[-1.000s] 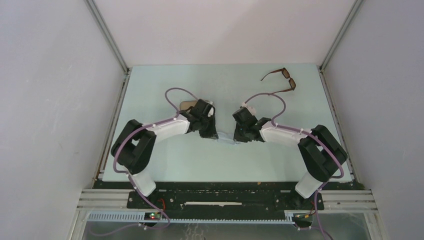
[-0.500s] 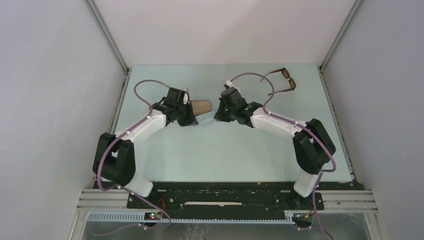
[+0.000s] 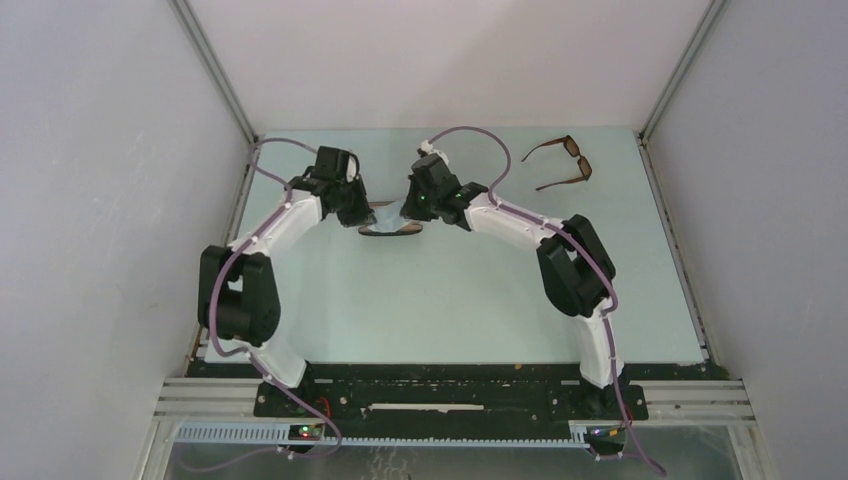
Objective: Organize the sunglasses
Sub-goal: Place the glasses cleaning cloth in the sunglasses case.
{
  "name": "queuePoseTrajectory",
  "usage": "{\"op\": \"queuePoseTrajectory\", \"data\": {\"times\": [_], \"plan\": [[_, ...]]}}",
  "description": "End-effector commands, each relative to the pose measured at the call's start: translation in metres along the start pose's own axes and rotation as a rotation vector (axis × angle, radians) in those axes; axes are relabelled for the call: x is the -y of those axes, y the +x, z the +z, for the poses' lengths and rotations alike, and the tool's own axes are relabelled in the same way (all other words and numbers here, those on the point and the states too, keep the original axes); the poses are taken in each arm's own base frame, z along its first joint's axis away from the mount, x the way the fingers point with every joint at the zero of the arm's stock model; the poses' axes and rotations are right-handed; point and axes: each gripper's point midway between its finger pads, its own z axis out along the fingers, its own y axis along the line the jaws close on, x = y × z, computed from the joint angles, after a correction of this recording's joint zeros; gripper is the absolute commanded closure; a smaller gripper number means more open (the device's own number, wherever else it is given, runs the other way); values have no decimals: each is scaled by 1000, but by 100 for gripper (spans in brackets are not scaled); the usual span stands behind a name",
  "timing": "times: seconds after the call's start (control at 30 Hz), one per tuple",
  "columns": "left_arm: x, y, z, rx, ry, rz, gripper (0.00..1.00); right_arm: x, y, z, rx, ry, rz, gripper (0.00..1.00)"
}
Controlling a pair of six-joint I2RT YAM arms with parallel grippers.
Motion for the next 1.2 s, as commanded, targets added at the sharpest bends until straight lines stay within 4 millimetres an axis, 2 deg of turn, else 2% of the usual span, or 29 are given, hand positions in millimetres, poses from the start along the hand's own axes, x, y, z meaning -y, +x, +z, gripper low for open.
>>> {"op": "queuePoseTrajectory", "data": {"times": [0.0, 0.13, 0.2, 0.57, 0.93, 1.17], "plan": [[0, -29, 4, 22, -12, 33, 100, -15, -23, 5, 43, -29, -14, 100], [-5, -40, 19, -1, -17, 46, 100, -10, -25, 10, 38, -23, 6, 100], [-7, -39, 29, -40, -23, 57, 100, -5, -21, 11, 30, -13, 7, 100], [-29, -35, 51, -59, -115, 26, 100, 20, 19, 24, -66, 9, 16, 100], [-41, -6, 67, -116, -125, 7, 100, 32, 35, 35, -113, 35, 20, 100], [-51, 8, 66, -125, -143, 10, 100, 39, 46, 36, -142, 42, 11, 100]]}}
